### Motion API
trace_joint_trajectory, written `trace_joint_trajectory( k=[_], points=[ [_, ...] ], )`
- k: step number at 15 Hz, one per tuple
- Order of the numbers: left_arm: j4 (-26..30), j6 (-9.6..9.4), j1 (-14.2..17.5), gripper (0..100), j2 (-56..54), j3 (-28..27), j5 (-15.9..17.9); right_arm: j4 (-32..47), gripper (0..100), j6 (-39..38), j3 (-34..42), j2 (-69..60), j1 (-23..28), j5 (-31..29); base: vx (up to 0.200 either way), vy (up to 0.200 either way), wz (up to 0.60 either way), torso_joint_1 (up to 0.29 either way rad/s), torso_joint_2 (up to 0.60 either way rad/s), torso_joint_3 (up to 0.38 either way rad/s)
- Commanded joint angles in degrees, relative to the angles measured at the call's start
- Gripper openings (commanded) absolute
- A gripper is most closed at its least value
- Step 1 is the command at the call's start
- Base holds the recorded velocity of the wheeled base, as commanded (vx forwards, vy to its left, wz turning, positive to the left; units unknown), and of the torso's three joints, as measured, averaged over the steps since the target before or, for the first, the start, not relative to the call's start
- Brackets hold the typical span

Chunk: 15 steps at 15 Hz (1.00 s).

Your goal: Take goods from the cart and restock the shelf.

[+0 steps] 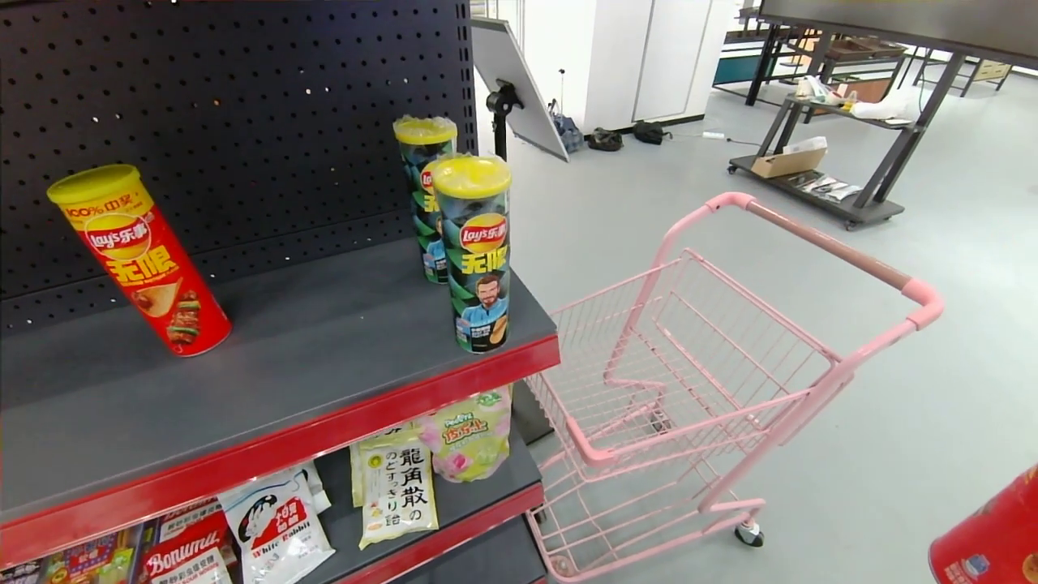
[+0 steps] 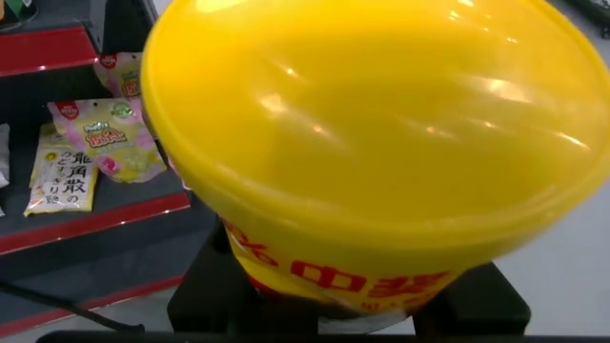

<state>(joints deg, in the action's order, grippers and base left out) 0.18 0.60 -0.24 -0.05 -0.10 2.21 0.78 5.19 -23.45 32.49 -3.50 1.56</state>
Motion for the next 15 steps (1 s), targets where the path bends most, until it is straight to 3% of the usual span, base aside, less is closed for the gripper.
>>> trace_joint_trajectory(
  k=[1, 6, 15],
  points=[
    [-0.01, 0.02, -0.02, 100, 0.05, 0.01, -0.01, -0.08, 0, -0.01, -0.28, 0.82, -0.02, 0.02, 0.000, 0.000, 0.00, 0.159, -0.39, -0.237],
    [-0.01, 0.02, -0.02, 100, 0.05, 0.01, -0.01, -0.69, 0, 1.13, -0.54, 2.76, 0.33, -0.42, 0.000, 0.000, 0.00, 0.121, -0.29, -0.166],
    [-0.01, 0.02, -0.02, 100, 0.05, 0.01, -0.01, -0.78, 0, 1.66, 0.60, 2.32, 0.25, -0.33, 0.000, 0.000, 0.60, 0.011, -0.01, -0.004]
  ],
)
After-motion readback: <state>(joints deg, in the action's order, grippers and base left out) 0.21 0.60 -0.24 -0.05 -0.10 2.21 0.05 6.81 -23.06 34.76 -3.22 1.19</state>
